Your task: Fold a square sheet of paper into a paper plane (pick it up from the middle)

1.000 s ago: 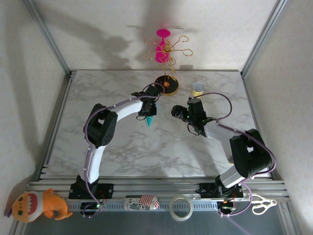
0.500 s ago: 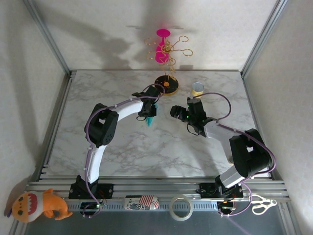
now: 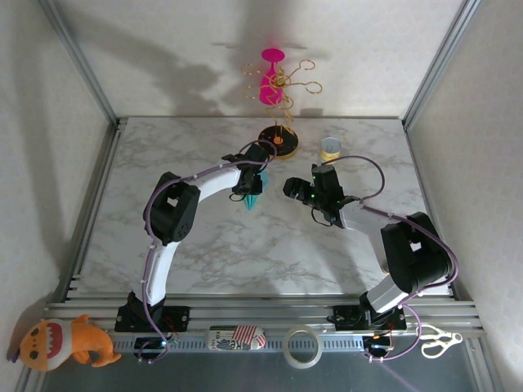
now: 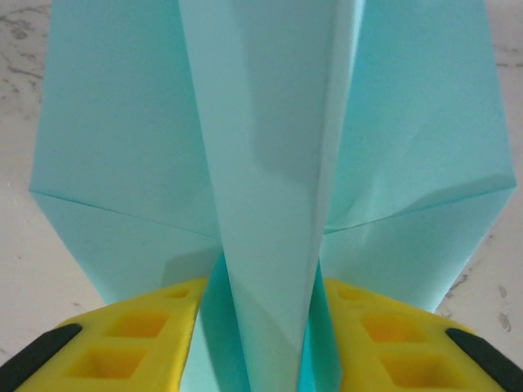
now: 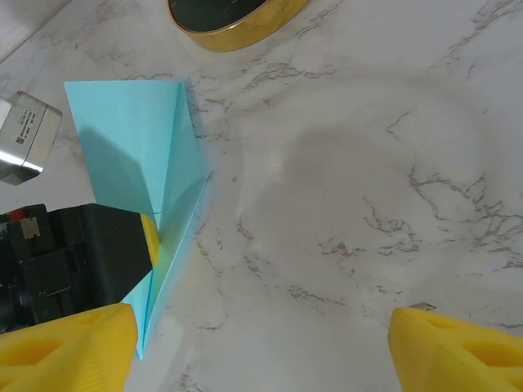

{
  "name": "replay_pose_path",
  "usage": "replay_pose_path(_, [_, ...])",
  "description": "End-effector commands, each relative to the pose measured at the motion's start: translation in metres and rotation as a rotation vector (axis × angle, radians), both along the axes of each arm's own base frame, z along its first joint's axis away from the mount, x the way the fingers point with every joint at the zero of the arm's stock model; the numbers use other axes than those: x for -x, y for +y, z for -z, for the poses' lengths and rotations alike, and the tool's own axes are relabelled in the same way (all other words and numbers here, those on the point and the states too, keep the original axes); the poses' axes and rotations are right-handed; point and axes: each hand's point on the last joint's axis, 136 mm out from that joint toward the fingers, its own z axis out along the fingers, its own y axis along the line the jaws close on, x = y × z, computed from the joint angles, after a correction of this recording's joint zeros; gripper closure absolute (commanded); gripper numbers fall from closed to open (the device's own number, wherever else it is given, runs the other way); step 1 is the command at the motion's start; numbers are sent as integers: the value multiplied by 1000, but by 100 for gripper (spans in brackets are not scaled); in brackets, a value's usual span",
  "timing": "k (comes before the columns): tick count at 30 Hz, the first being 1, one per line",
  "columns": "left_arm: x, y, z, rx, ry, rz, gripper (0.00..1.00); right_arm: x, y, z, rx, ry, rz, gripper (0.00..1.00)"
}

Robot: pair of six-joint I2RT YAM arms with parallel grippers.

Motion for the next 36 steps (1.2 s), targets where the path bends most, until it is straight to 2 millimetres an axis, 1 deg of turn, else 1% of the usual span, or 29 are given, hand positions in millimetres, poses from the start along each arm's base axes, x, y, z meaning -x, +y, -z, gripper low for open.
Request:
replay_pose_path(1, [12,22,44,-119,82,-19,61,-4,-2,-2,-3,-13,10,16])
replay_pose_path(5, [9,23,49,-141,78,-9,57,-4,-3,-4,1,-27,10,13])
replay_pose_path(9, [5,24,53,-169,74,5,55,-5,-4,-4,4,-27,12,12])
replay_pose_path(18, [2,22,58,-165,74,3,55,-4,-2,-1,4,-14,9,13])
replay_pose_path(22, [-3,17,45,-139,54,-8,57,-5,-2,-2,3,-14,11,13])
replay_pose_path(24, [-7,13,33,-116,36,-16,57,-5,-2,-2,3,-11,9,13])
replay_pose_path(26, [-12,8,15,-87,2,-22,57,-6,-1,-2,3,-10,9,13])
replay_pose_path(29, [-15,3,-2,-61,-32,-25,57,-6,0,0,-1,-3,6,13])
replay_pose_path(32, [-16,2,-5,-64,-39,-21,55,-7,2,1,-7,4,0,14])
replay_pose_path(36, [-12,4,6,-81,-14,-15,52,-6,3,2,-12,8,1,14])
